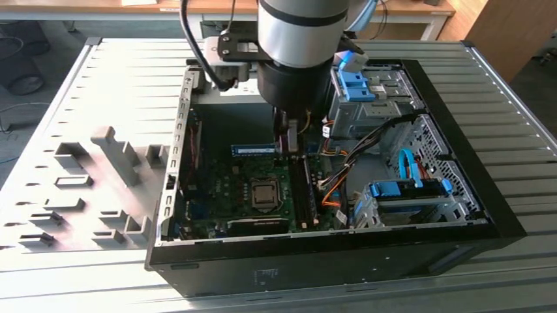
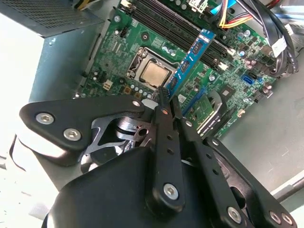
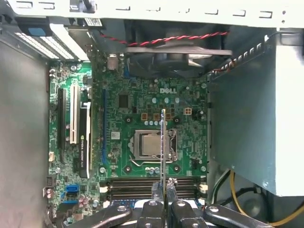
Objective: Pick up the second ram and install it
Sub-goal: 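Pick up the second ram and move it above second insertion slot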
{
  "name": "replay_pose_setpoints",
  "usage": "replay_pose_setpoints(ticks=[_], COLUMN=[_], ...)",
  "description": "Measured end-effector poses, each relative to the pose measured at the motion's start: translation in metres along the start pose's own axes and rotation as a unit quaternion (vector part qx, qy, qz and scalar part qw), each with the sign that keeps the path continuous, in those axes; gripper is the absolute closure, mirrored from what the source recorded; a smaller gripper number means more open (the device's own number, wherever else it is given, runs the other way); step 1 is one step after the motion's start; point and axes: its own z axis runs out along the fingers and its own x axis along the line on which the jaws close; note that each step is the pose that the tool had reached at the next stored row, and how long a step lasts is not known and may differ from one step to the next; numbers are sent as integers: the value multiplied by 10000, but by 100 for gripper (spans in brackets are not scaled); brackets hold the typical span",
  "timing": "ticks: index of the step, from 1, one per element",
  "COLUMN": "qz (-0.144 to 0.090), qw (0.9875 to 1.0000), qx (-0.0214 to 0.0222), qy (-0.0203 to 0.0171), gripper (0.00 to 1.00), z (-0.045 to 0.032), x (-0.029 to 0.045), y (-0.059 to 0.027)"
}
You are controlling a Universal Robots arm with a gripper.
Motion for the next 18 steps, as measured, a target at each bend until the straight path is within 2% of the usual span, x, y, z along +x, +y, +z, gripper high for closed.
replay_pose_setpoints(ticks=[14,18], qz=[0,0], qw=[10000,10000], qx=[-1,-2], qy=[0,1], gripper=[86,86], z=[200,233], x=[93,95], y=[-11,-61])
